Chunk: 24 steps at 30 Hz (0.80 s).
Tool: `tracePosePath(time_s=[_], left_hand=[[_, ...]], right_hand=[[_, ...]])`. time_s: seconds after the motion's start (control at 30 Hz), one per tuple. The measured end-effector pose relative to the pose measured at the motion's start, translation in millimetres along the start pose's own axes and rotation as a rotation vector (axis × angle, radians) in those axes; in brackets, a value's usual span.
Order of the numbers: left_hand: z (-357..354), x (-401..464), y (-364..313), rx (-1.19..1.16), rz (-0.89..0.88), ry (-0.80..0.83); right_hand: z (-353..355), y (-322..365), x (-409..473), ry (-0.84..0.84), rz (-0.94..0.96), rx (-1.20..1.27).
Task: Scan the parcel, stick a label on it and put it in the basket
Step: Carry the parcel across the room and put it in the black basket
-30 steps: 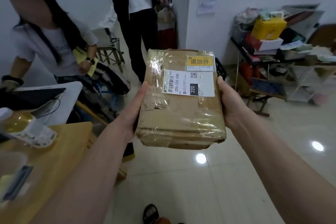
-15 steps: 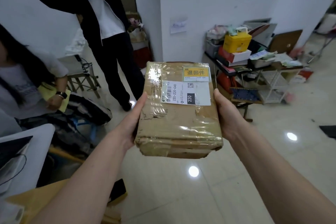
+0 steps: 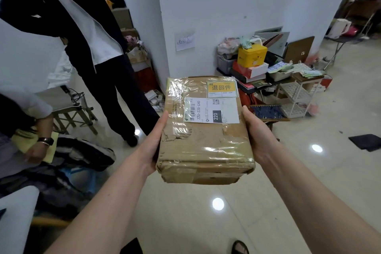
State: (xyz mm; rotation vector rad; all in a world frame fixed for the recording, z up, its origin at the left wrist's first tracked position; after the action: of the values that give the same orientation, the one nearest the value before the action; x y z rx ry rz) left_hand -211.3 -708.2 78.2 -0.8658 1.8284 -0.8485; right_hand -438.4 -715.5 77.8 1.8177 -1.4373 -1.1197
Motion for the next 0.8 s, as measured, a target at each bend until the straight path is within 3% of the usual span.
tracePosePath(time_s=[0.8], left_hand=[[-85, 249, -60, -0.08, 0.058, -0.093]], right_hand=[[123, 122, 194, 0.013, -0.068, -0.043]])
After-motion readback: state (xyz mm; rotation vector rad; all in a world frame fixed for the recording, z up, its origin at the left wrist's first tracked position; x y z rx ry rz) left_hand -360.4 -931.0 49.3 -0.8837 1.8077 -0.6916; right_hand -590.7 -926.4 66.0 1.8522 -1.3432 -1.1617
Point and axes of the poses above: each hand's wrist, its own x-axis towards the middle knuckle, its own z-axis out of the back of the hand, y = z × x, the point moved 2 cm from there along x, towards the middle knuckle, and after that the axes turned 6 degrees about z, right-handed, at the moved point
